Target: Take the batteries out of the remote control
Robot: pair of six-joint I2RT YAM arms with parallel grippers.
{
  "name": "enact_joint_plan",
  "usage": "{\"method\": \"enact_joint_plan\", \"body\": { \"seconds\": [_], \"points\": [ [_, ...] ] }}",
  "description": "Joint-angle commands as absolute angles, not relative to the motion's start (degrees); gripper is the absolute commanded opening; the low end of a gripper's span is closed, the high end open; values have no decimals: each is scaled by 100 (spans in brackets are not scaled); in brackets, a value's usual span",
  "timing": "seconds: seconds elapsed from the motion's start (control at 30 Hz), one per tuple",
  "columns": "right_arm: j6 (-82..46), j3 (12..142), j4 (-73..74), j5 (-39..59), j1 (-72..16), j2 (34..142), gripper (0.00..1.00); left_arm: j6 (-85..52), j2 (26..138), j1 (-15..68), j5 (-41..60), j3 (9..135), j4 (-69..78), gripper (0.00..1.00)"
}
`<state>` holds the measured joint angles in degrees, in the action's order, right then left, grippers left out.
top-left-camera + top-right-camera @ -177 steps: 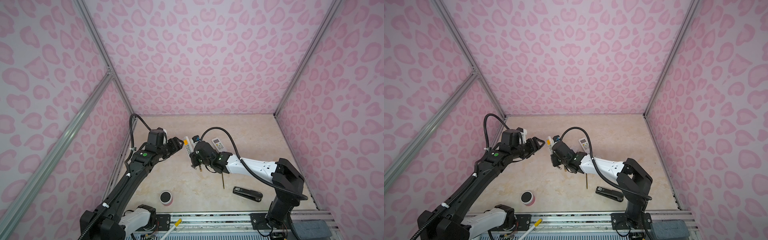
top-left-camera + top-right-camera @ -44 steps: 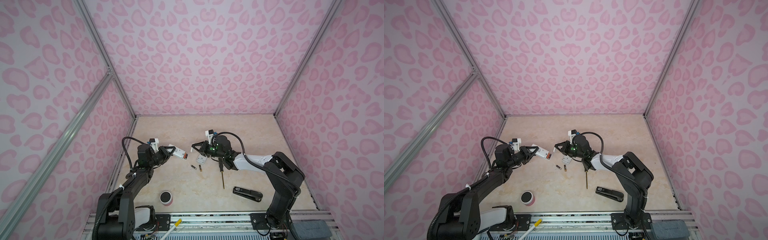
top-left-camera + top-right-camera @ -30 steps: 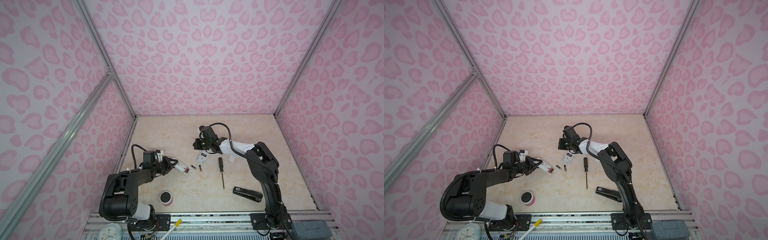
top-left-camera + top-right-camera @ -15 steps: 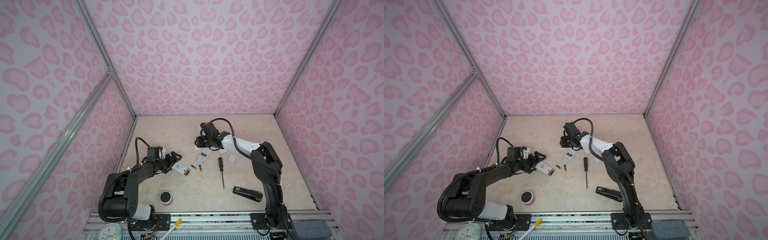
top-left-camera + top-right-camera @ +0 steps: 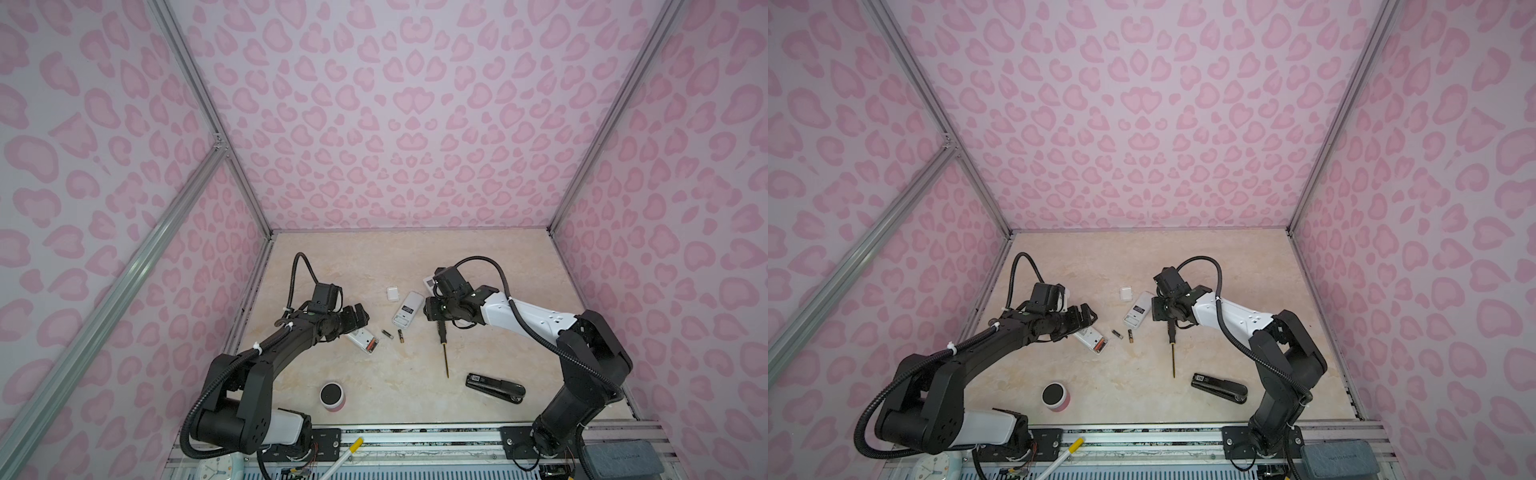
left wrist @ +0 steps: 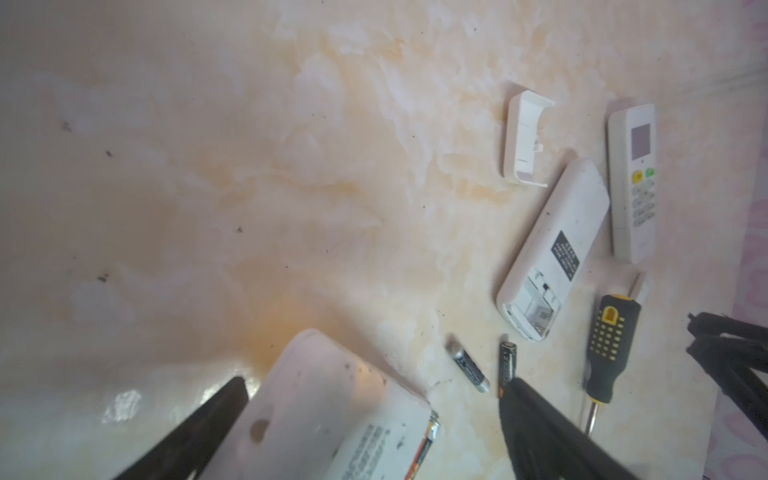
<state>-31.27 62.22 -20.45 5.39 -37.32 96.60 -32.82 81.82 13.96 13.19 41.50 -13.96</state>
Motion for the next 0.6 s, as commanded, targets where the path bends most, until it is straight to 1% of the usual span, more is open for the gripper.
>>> {"method": "enact_joint_plan", "body": {
  "seconds": [0.0, 0.07, 0.1, 0.2, 0.27, 0.37, 0.47, 0.53, 0.57],
  "points": [
    [-3401, 6002, -1949, 470, -3740, 9637, 55, -2866, 8314, 1515, 574, 4395, -1878, 97],
    [-3473, 5906, -1951, 457, -3737, 9636, 56, -2661, 8341, 1709, -489, 4642, -2435, 97],
    [-3497, 5864, -1933, 457, -3736, 9645, 56, -2589, 8381, 1759, -857, 4778, -2703, 97],
    [-3507, 5839, -1941, 449, -3745, 9733, 56, -2425, 8359, 1890, -1308, 4952, -2992, 97],
    [-3487, 5866, -1986, 404, -3764, 9839, 56, -2368, 8324, 1942, -1133, 4972, -2934, 97],
    [-3482, 5882, -2015, 335, -3828, 9982, 56, -2432, 8382, 1904, 42, 4778, -2348, 97],
    [-3497, 5899, -1970, 300, -3884, 10133, 53, -2758, 8476, 1898, 739, 4634, -1849, 97],
    [-3515, 5896, -1947, 305, -3910, 10211, 50, -2874, 8384, 1899, 777, 4560, -1656, 97],
    [-3524, 5890, -1930, 301, -3918, 10243, 47, -2801, 8337, 1918, 487, 4615, -1781, 97]
  ]
}}
